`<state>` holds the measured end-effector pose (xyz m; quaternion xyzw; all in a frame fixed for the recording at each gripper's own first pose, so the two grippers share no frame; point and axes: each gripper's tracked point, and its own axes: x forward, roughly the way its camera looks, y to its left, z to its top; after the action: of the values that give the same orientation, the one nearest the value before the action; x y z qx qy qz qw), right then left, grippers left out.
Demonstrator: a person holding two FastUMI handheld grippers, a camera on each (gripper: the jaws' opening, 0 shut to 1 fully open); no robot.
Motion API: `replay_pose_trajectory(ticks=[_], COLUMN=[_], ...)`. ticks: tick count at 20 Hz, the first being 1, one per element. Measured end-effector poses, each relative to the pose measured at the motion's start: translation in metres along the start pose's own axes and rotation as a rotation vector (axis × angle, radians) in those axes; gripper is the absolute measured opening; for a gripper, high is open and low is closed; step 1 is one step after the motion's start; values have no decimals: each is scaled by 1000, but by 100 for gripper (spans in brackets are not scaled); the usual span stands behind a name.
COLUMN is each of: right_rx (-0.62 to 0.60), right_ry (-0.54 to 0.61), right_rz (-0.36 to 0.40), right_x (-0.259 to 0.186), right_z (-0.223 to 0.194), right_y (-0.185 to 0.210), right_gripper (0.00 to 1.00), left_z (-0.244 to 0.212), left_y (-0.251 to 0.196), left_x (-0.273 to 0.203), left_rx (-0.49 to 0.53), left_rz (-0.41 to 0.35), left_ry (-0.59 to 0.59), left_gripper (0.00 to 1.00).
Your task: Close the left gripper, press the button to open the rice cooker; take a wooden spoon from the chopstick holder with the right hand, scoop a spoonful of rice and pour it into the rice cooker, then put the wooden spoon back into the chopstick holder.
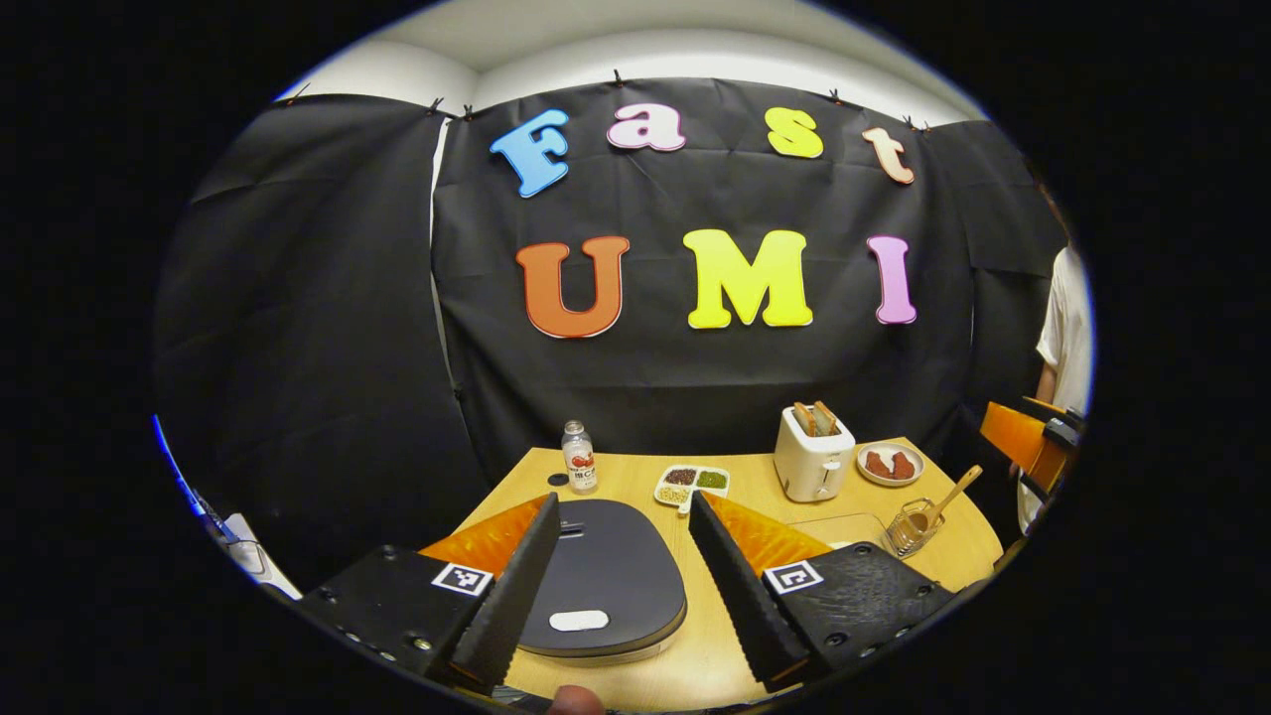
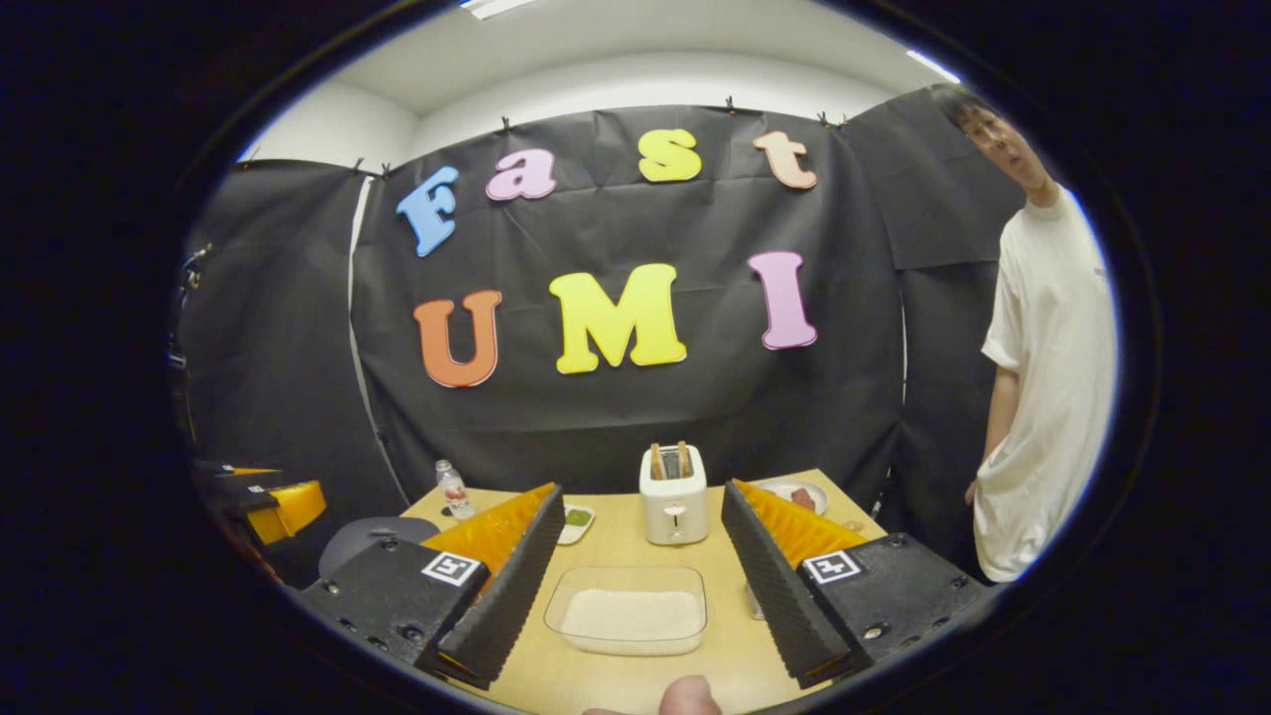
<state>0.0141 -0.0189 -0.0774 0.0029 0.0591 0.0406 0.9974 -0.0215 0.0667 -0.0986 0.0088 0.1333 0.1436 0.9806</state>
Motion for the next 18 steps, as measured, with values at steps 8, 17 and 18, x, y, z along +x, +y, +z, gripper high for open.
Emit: replay_pose_trajectory(ticks=[8,17,18], right_rx=[-5,6,6], right_ry=[35,67,71], right_rz=[0,1,3], right_x=[-9,-8,-8], right_z=[-25,-41,-43], right_y=[-15,-29,-29], right_gripper=[100,99,100], left_z=[-40,-88,-97], left_y=[10,30,27], left_x=[23,29,30], left_rx=[-42,-124,-151], left_rz=[-7,4,0], left_ry=[127,289,321], left_gripper=[37,0,0])
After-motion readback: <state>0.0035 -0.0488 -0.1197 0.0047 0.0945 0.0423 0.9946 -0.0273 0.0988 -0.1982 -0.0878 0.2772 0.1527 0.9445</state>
